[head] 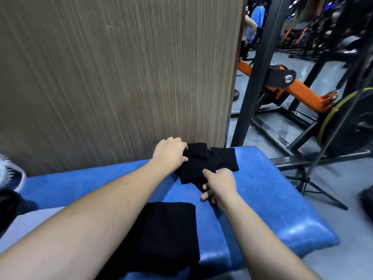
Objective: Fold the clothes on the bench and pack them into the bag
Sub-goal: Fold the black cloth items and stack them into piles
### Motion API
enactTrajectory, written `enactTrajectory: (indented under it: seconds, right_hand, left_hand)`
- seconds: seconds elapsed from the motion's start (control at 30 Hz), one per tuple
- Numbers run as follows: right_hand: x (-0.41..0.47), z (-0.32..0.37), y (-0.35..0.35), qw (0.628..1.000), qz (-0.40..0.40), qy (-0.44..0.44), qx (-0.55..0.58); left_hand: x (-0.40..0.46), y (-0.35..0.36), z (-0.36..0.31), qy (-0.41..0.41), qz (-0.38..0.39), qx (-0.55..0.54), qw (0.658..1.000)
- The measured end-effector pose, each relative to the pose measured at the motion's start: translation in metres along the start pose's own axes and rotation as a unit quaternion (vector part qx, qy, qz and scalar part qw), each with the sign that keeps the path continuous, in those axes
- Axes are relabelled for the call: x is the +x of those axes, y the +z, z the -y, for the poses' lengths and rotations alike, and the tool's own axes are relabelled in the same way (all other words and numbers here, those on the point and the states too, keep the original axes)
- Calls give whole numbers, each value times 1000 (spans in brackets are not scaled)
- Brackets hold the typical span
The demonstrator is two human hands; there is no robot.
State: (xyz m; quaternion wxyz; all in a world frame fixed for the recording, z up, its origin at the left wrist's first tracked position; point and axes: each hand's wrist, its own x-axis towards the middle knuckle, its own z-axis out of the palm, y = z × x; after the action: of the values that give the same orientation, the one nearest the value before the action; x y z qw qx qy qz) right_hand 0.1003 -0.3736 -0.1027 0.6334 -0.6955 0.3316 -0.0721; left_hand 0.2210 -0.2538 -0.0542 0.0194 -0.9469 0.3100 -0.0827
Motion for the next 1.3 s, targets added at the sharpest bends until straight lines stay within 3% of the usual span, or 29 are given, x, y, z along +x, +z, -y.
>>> enactTrajectory:
  seconds: [0.17, 0.37, 0.47, 0.6, 0.83, 1.17, 1.23, 1.3]
  right_hand:
    - [-4, 4, 1, 999, -28, -36, 28]
    - [-16, 17, -16, 984, -74, -59, 149]
    - [-17, 16, -29, 979, -95, -60, 172]
    - [-16, 12, -36, 981, -115, -65, 144]
    - [-22, 9, -20, 994, -38, -39, 97]
    - [-17, 19, -10, 989, -114, -66, -71]
    - [-18, 20, -9, 988, -118, -72, -68]
    - [-19, 25, -8, 989, -116, -85, -34]
  left_hand:
    - [-5, 1, 4, -20, -92, -23, 995]
    - [-31, -37, 16, -107, -172, -208, 957]
    - [-54, -49, 32, -137, -188, -323, 917]
    - [-87, -40, 55, -164, -140, -415, 884]
    - [-108, 5, 79, -207, 36, -409, 888]
    - [-114, 13, 88, -192, 91, -396, 893]
    - [-116, 13, 91, -186, 101, -418, 883]
    - [-118, 12, 93, -191, 108, -478, 851]
